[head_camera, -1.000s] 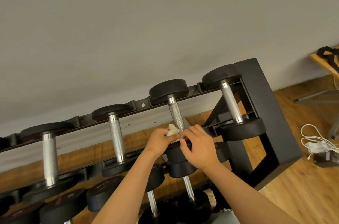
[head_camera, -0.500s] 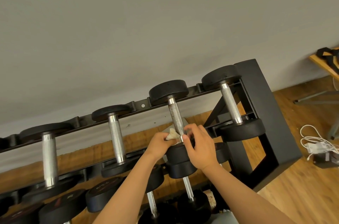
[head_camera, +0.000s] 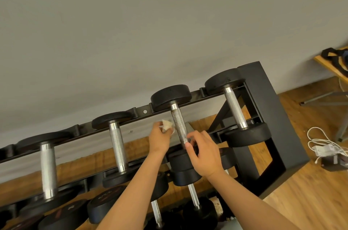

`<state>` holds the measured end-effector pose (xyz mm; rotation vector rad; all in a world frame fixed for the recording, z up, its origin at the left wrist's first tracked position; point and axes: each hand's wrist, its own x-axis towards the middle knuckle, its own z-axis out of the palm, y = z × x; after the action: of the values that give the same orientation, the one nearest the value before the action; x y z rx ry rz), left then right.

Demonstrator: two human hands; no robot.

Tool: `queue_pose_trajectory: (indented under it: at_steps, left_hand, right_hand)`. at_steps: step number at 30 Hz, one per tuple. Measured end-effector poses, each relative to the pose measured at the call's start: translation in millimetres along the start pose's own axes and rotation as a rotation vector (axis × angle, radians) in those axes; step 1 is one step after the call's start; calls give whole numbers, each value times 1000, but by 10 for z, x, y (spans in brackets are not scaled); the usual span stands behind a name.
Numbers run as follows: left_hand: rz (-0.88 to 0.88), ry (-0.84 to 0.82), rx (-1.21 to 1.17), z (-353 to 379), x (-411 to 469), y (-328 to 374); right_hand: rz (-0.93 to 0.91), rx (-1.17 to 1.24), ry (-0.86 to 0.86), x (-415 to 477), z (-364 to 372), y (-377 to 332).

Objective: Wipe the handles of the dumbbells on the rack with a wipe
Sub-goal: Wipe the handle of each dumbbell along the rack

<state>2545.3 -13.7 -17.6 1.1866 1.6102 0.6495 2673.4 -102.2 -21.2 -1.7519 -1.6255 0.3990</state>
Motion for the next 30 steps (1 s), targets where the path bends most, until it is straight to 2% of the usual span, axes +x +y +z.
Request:
queue_pose_trajectory:
  at_steps: [5, 9, 13, 21, 30]
  left_hand:
    - [185, 119, -68, 12, 66, 129]
    - [192, 139, -132, 58, -20, 188]
    - [160, 120, -186, 102, -159, 102]
    - [-69, 395, -505, 262, 58, 517]
    - [54, 280, -318, 244, -125, 264]
  right_hand:
    - [1, -2, -8, 6, 1, 2]
    - [-10, 4, -2, 4, -7, -11]
    - [-10, 4, -8, 7, -10, -1]
    - [-13, -12, 7, 6, -9, -34]
    - [-9, -9, -10, 6, -2, -23]
